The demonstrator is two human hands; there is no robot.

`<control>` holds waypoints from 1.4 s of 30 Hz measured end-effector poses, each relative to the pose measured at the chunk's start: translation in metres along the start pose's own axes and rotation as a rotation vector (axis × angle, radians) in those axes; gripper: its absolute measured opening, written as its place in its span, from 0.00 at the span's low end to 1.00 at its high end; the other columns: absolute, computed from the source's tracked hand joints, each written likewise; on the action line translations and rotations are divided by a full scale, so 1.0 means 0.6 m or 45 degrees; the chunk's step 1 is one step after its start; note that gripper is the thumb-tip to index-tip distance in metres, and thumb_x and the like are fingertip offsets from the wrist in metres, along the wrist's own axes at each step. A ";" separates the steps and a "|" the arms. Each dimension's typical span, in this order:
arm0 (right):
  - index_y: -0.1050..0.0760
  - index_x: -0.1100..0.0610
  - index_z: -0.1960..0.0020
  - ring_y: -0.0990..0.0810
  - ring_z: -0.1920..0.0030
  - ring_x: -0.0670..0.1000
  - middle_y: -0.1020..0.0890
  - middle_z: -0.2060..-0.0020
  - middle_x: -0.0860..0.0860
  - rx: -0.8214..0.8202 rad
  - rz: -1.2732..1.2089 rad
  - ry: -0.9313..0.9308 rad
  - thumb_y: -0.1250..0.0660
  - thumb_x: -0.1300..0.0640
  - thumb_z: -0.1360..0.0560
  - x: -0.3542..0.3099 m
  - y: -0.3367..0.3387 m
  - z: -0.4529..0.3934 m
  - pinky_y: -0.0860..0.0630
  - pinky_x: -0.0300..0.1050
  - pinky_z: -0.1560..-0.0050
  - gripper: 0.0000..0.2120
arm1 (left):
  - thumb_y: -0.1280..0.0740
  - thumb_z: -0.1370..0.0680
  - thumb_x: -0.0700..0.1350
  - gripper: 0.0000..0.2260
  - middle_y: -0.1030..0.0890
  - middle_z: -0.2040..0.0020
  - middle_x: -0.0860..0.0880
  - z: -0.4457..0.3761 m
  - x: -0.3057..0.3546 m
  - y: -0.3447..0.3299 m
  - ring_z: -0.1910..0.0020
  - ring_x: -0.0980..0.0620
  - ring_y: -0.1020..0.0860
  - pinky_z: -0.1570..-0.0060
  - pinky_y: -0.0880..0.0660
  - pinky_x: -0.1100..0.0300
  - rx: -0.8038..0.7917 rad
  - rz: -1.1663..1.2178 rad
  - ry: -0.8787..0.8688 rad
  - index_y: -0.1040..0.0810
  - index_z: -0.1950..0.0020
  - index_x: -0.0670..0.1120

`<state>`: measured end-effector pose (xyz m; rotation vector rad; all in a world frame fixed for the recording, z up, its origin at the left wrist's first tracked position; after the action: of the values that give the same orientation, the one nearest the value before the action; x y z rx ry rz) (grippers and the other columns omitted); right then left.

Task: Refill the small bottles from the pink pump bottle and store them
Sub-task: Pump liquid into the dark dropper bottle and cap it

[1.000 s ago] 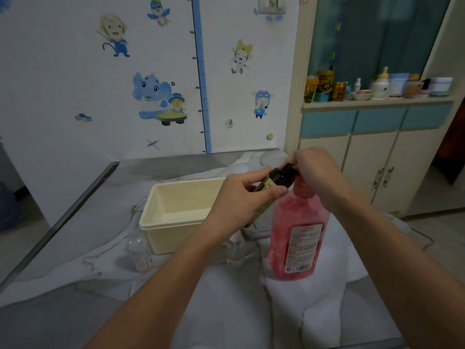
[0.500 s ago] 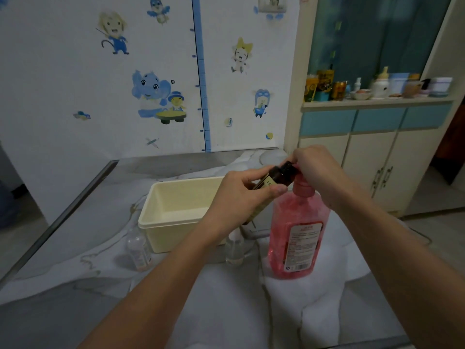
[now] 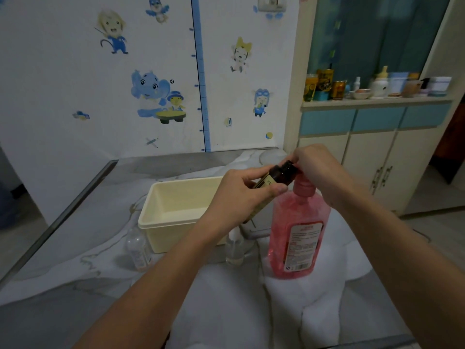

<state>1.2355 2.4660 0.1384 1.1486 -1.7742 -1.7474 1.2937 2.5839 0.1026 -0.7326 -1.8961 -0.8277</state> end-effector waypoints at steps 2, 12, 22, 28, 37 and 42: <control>0.19 0.56 0.49 0.33 0.76 0.45 0.33 0.77 0.45 0.131 0.076 0.034 0.35 0.66 0.31 0.000 0.004 0.008 0.41 0.31 0.75 0.13 | 0.26 0.29 0.45 0.16 0.15 0.56 0.44 0.002 -0.002 -0.001 0.63 0.56 0.23 0.63 0.27 0.65 -0.004 0.001 -0.010 0.21 0.46 0.62; 0.20 0.58 0.46 0.23 0.70 0.44 0.24 0.75 0.45 0.087 -0.054 0.004 0.37 0.62 0.28 0.007 -0.012 0.014 0.33 0.33 0.70 0.12 | 0.25 0.29 0.46 0.15 0.15 0.54 0.43 0.002 -0.006 -0.003 0.61 0.56 0.23 0.60 0.27 0.63 -0.020 0.008 -0.016 0.20 0.47 0.63; 0.20 0.54 0.45 0.24 0.62 0.48 0.21 0.68 0.47 0.129 0.179 0.013 0.34 0.61 0.29 0.010 -0.014 0.005 0.30 0.38 0.60 0.14 | 0.25 0.29 0.46 0.16 0.16 0.55 0.41 -0.002 -0.020 -0.006 0.62 0.55 0.24 0.60 0.27 0.62 -0.020 0.009 -0.009 0.19 0.42 0.55; 0.19 0.54 0.47 0.20 0.55 0.52 0.16 0.59 0.52 0.188 0.035 0.017 0.34 0.63 0.30 0.010 -0.008 0.010 0.31 0.39 0.58 0.14 | 0.25 0.29 0.46 0.16 0.16 0.54 0.40 -0.002 -0.019 -0.005 0.62 0.54 0.25 0.60 0.28 0.61 -0.018 0.003 -0.003 0.19 0.43 0.57; 0.20 0.54 0.54 0.31 0.72 0.46 0.28 0.75 0.45 0.139 0.234 0.017 0.34 0.63 0.30 0.001 -0.001 0.000 0.41 0.33 0.72 0.08 | 0.25 0.29 0.45 0.17 0.16 0.59 0.50 -0.006 -0.018 -0.003 0.63 0.58 0.23 0.62 0.27 0.66 -0.022 -0.022 -0.023 0.19 0.41 0.52; 0.21 0.55 0.44 0.21 0.48 0.53 0.17 0.52 0.53 0.182 0.287 0.092 0.34 0.62 0.29 -0.001 -0.010 0.009 0.30 0.41 0.50 0.15 | 0.25 0.30 0.47 0.17 0.15 0.53 0.48 -0.005 -0.017 -0.001 0.60 0.56 0.21 0.60 0.26 0.65 -0.005 -0.100 -0.058 0.19 0.41 0.54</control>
<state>1.2333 2.4708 0.1322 1.0074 -1.9272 -1.4531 1.2991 2.5795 0.0942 -0.6887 -1.9753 -0.8707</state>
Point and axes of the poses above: each hand's wrist, its own z-axis away from the middle knuckle, its own y-axis out of the back of the hand, x = y × z, the point moved 7 cm from there along -z, towards the middle knuckle
